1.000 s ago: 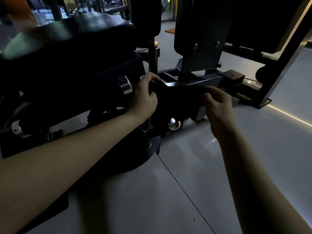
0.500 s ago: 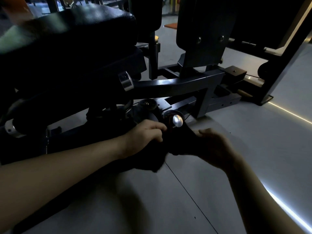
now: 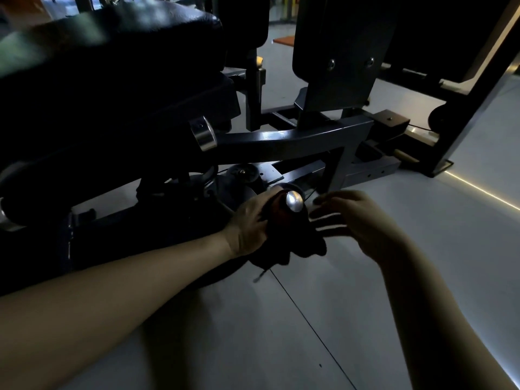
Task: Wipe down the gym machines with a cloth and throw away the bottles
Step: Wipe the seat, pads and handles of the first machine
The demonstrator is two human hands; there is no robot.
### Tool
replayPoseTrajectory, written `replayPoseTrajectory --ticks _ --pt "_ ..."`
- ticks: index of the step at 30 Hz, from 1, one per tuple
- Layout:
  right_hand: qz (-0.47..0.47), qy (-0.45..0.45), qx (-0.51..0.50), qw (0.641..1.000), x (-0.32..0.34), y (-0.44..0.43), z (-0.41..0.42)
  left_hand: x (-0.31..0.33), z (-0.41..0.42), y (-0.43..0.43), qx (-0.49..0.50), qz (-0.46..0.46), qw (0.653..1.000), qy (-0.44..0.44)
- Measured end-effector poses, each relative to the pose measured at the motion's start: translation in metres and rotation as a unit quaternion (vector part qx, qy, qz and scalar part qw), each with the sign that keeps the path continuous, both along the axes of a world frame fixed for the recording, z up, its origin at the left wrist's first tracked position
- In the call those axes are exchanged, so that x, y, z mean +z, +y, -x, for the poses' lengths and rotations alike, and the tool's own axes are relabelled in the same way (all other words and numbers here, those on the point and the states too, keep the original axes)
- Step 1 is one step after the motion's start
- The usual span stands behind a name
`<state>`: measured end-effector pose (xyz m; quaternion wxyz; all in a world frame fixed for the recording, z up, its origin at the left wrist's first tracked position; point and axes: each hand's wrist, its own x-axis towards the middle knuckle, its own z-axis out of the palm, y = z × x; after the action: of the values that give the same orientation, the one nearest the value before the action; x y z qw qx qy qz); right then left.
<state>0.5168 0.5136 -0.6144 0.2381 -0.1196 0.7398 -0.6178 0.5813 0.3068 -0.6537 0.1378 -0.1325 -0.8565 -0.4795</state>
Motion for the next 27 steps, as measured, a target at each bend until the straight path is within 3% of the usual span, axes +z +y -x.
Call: replayPoseTrajectory --ticks 4,5,7,9,10,13,15,17,19,21,23,25,27 --pt "0.076 0.019 -0.031 0.996 0.013 -0.018 -0.007 -0.025 0.008 0.02 0.131 -0.052 0.986 0.092" --pt "0.074 0.028 -0.019 0.997 0.013 -0.025 -0.01 -0.033 0.013 0.024 0.158 -0.082 0.981 0.072" --pt "0.056 0.047 0.005 0.997 0.008 -0.038 -0.015 -0.022 0.01 0.033 0.172 -0.244 0.954 -0.013" --pt "0.045 0.069 0.019 0.996 0.005 -0.045 -0.015 -0.003 0.002 0.028 0.104 -0.404 0.902 -0.107" --pt "0.046 0.071 0.029 0.996 0.003 -0.044 -0.013 0.01 -0.002 0.023 0.076 -0.425 0.889 -0.15" --pt "0.044 0.064 0.081 0.994 0.009 -0.04 -0.006 0.035 -0.013 -0.008 -0.044 -0.337 0.906 -0.254" --pt "0.024 0.075 0.096 0.992 0.012 -0.039 -0.002 0.042 -0.014 -0.022 -0.085 -0.348 0.884 -0.299" --pt "0.016 0.076 0.09 0.993 0.014 -0.039 -0.002 0.042 -0.014 -0.017 -0.061 -0.38 0.875 -0.294" --pt "0.02 0.065 0.078 0.995 0.012 -0.041 -0.003 0.027 -0.007 0.002 0.037 -0.305 0.926 -0.22" --pt "0.01 0.07 -0.001 0.997 0.005 -0.054 -0.007 0.0 0.007 0.02 0.164 -0.153 0.97 -0.095" --pt "0.014 0.084 -0.15 0.985 -0.007 -0.078 -0.018 -0.015 0.016 0.027 0.222 -0.092 0.97 -0.033" --pt "0.008 0.12 -0.243 0.962 -0.018 -0.097 -0.028 -0.015 0.026 0.023 0.211 -0.074 0.974 -0.036" --pt "-0.006 0.142 -0.263 0.954 -0.019 -0.101 -0.03 -0.003 0.034 0.017 0.173 -0.12 0.972 -0.101"
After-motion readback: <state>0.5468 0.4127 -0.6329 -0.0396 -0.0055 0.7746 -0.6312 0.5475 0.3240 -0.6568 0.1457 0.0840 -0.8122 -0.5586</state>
